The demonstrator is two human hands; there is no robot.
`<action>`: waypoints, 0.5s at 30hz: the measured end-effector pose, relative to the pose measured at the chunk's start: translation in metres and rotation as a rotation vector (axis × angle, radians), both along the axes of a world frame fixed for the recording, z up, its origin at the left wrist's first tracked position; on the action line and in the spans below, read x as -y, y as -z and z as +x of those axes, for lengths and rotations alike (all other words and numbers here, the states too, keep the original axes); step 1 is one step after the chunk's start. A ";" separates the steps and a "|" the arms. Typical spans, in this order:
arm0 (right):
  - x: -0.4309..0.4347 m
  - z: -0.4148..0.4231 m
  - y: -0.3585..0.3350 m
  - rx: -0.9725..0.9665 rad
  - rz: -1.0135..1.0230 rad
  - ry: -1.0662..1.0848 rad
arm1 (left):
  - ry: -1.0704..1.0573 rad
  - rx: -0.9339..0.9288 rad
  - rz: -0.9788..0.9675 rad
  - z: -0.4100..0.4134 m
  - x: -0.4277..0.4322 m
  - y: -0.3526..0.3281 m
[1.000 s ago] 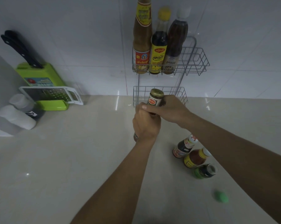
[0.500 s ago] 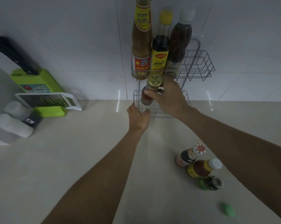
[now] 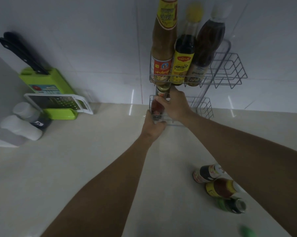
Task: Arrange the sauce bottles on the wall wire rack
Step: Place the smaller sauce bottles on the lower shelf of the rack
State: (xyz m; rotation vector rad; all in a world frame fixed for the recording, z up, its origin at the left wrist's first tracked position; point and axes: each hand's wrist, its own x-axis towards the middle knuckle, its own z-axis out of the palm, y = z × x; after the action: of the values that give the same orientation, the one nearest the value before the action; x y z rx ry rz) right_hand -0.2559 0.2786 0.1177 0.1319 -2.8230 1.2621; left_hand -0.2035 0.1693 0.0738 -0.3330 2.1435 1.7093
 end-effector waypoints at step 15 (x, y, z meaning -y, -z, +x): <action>0.006 -0.011 -0.001 0.198 0.075 -0.099 | 0.010 0.020 -0.056 0.003 0.001 -0.004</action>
State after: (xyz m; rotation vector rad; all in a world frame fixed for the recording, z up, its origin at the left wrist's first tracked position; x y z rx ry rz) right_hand -0.2670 0.2727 0.1189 0.1592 -3.0695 1.2530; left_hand -0.2000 0.1682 0.0774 -0.3525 2.1787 1.6362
